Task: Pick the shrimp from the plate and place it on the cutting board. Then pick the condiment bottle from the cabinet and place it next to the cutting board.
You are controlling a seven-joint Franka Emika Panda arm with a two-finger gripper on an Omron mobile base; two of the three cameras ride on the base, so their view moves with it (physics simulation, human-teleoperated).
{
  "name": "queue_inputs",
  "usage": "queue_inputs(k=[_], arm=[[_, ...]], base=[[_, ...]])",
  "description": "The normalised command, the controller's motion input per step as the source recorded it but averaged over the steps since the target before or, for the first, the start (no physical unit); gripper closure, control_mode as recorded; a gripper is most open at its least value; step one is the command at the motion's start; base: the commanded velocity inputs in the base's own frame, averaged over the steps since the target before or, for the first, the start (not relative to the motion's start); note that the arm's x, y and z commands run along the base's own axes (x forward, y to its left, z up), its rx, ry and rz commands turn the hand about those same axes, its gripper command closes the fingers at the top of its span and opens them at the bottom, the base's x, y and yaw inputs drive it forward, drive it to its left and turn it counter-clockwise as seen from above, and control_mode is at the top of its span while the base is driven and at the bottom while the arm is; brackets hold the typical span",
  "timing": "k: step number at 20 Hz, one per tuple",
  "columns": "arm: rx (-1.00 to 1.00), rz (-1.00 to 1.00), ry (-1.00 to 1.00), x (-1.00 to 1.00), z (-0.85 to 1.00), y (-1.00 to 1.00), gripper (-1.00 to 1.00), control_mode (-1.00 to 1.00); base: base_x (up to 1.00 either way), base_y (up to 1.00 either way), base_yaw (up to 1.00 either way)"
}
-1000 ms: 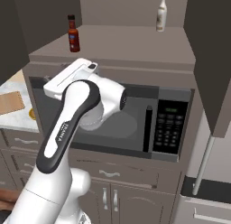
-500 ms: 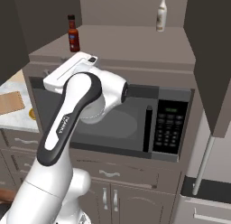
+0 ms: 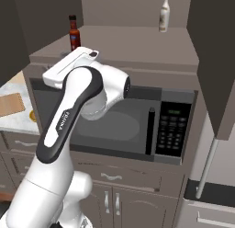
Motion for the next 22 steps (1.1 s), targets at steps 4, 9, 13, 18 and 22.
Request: queue_inputs(k=[4, 9, 13, 18, 22], arm=[[0.0, 0.0, 0.0, 0.0, 0.17, 0.0, -1.0, -1.0], [0.0, 0.0, 0.0, 0.0, 0.17, 0.0, -1.0, -1.0], [0.0, 0.0, 0.0, 0.0, 0.14, 0.0, -1.0, -1.0], [0.0, 0.0, 0.0, 0.0, 0.15, 0.0, -1.0, -1.0], [0.0, 0.0, 0.0, 0.03, 0.12, 0.0, -1.0, -1.0]], base=[[0.0, 0.0, 0.0], [0.0, 0.0, 0.0], [0.0, 0.0, 0.0], [0.0, 0.0, 0.0], [0.0, 0.0, 0.0]])
